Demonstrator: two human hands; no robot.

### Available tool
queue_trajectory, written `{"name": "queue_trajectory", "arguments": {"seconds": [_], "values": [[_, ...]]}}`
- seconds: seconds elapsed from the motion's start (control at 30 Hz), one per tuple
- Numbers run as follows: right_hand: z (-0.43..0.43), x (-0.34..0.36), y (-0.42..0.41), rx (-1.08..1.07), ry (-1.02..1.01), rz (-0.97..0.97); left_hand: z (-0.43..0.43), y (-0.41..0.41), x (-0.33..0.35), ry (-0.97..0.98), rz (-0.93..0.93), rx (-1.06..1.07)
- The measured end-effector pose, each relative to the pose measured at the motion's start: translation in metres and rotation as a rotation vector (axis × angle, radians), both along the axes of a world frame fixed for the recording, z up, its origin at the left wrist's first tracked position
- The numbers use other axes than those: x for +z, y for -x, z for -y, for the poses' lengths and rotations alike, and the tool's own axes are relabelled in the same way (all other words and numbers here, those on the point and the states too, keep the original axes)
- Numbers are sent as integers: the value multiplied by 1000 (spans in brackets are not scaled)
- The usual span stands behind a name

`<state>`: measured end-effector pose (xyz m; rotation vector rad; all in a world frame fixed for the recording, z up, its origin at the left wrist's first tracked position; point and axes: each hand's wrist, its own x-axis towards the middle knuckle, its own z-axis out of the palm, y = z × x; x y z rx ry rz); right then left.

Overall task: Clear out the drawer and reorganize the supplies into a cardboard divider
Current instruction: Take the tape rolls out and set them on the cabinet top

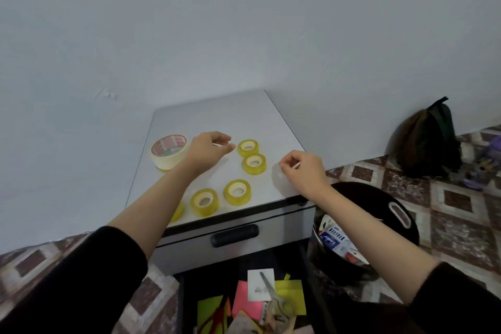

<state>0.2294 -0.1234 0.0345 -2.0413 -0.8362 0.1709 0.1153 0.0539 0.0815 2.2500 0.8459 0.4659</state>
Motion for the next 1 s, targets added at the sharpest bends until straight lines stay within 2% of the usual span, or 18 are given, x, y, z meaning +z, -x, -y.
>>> {"name": "queue_trajectory", "arguments": {"seconds": [0.2, 0.3, 0.47, 0.83, 1.0], "values": [[-17, 2, 15, 181, 261, 139, 30, 51, 6, -78, 72, 4], [-27, -1, 20, 200, 316, 141, 42, 72, 1, -163, 97, -17], [-36, 3, 24, 157, 273, 198, 49, 102, -7, -331, 180, -50], [-51, -2, 27, 78, 153, 100, 42, 127, -16, -290, 160, 29], [-48, -12, 25, 90, 154, 136, 32, 126, -30, -305, 113, 33]]}}
